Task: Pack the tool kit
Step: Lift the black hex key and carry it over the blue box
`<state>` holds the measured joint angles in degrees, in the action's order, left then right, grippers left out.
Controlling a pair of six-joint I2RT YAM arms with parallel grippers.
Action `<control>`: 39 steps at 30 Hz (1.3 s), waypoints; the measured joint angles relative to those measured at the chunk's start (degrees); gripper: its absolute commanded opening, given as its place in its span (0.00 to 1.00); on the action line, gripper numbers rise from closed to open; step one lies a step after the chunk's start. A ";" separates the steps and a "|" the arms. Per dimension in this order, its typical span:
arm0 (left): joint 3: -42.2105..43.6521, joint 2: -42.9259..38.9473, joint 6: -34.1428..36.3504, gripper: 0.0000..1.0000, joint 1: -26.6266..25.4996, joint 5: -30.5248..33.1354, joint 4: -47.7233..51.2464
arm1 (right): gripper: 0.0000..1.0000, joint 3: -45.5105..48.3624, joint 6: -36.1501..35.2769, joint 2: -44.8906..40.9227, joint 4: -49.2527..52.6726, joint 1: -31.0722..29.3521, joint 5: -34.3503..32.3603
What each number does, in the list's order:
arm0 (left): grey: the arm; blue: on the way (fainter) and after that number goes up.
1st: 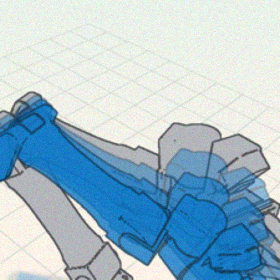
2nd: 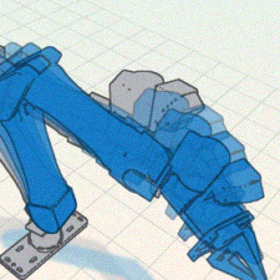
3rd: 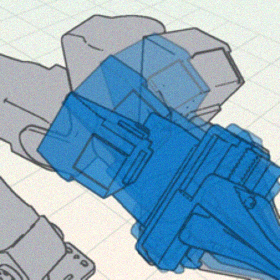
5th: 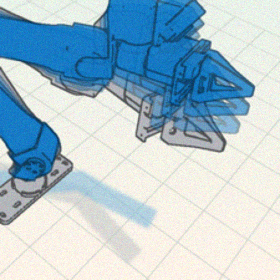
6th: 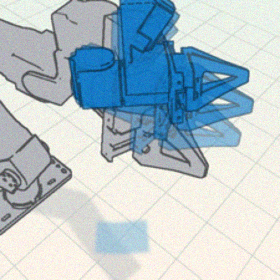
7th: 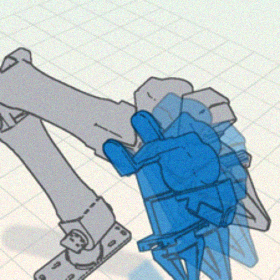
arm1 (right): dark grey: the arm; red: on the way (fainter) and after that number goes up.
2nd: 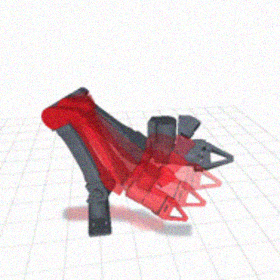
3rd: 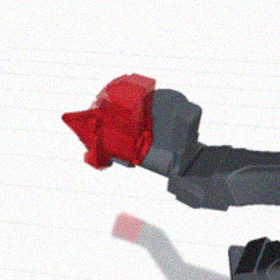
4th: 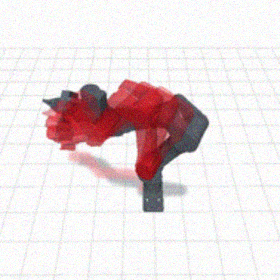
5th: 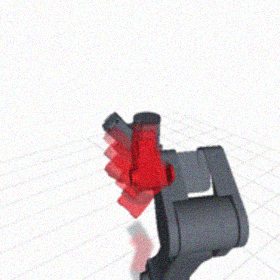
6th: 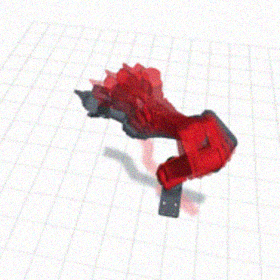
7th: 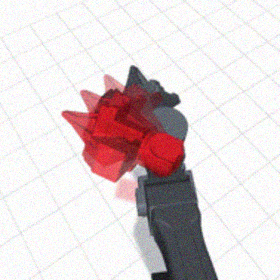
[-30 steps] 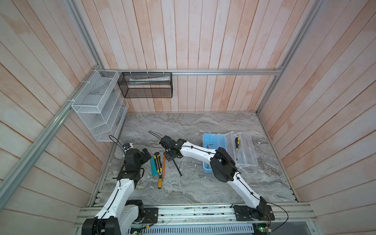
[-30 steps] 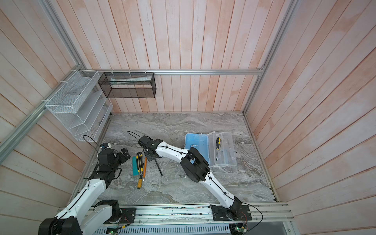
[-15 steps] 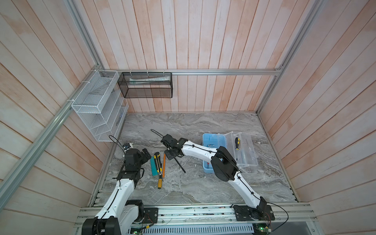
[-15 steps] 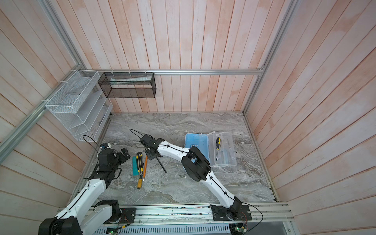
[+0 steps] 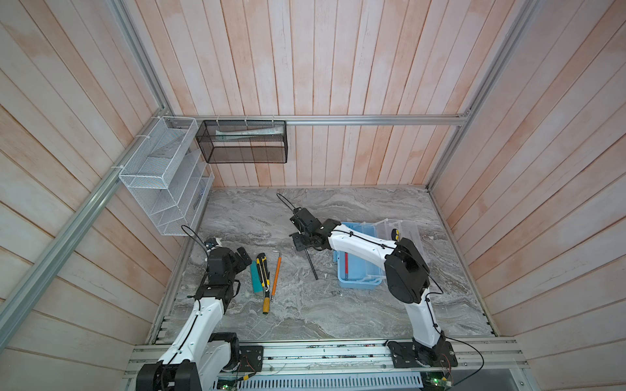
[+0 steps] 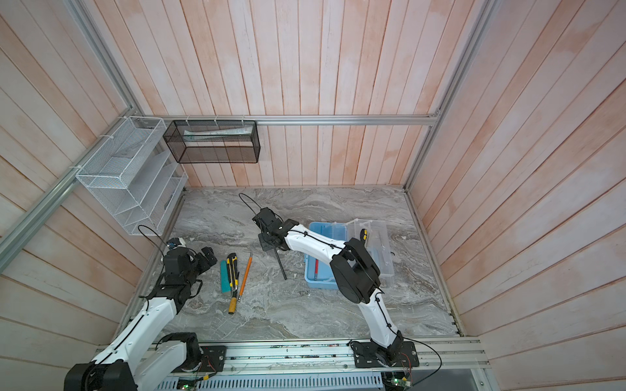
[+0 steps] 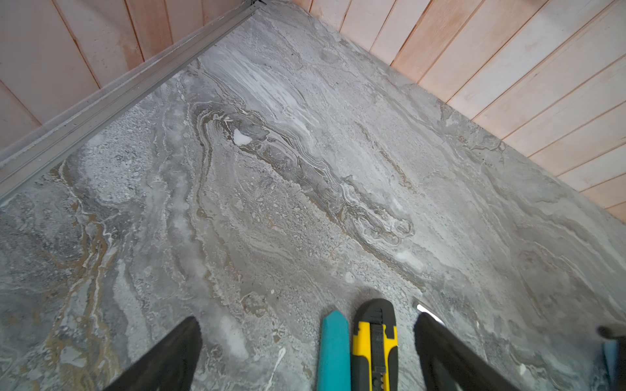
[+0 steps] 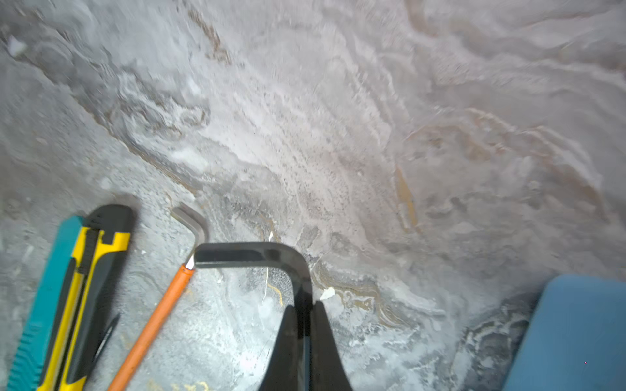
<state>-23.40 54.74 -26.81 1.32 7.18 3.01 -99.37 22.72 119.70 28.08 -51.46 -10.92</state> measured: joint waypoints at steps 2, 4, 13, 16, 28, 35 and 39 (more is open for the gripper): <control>0.00 0.00 0.00 1.00 0.07 -0.11 0.00 | 0.00 1.62 0.44 -2.36 -1.38 0.15 -1.18; 0.00 0.00 0.00 1.00 0.07 -0.15 0.00 | 0.00 4.31 1.14 -5.05 -2.91 0.44 -2.36; 0.00 -0.02 0.00 1.00 0.17 -0.81 0.00 | 0.00 18.84 3.34 -20.28 -9.49 2.47 -9.55; 0.00 0.00 0.00 1.00 0.17 -0.83 0.00 | 0.00 20.28 4.09 -24.57 -9.73 2.97 -11.98; 0.00 0.00 0.00 1.00 0.28 -0.96 0.00 | 0.00 29.53 7.82 -32.83 -8.79 8.74 -15.63; 0.00 0.00 0.00 1.00 0.28 -0.96 0.00 | 0.00 34.95 9.09 -32.39 -8.00 11.21 -14.67; 0.00 0.00 0.00 1.00 0.28 -0.94 0.00 | 0.00 34.95 9.92 -30.38 -8.09 11.21 -14.05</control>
<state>-23.40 54.74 -26.81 1.61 6.24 3.01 -64.42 32.64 89.32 19.99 -40.25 -24.97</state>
